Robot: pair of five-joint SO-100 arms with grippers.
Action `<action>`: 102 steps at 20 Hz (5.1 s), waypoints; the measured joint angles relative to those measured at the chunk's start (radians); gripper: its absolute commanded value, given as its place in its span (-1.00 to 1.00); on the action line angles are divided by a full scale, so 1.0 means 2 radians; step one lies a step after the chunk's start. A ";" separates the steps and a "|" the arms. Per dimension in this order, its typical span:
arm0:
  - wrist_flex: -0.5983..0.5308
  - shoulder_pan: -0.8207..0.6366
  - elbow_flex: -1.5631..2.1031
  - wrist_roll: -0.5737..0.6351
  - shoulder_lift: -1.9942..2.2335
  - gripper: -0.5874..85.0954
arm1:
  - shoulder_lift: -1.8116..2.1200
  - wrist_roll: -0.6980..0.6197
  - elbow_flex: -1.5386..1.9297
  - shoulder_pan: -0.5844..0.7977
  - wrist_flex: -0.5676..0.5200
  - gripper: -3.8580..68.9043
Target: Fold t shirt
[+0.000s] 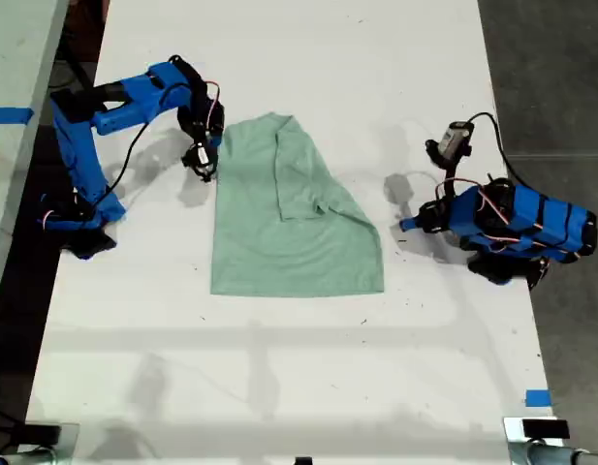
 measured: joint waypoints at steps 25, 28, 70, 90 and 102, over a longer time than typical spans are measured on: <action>-0.225 0.234 0.518 -0.181 0.795 -0.99 | 0.000 0.000 0.000 0.000 0.000 -0.87; -0.196 0.222 0.784 -0.168 1.056 -0.99 | 0.000 0.000 0.000 0.000 0.000 -0.87; -0.196 0.215 0.859 -0.140 1.099 -0.99 | 0.000 0.009 0.000 0.000 0.000 -0.87; -0.196 0.222 0.859 -0.140 1.099 -0.99 | 0.000 0.014 0.000 0.000 0.000 -0.87; -0.197 0.222 0.859 -0.138 1.099 -0.99 | 0.000 0.014 0.000 0.000 0.000 -0.87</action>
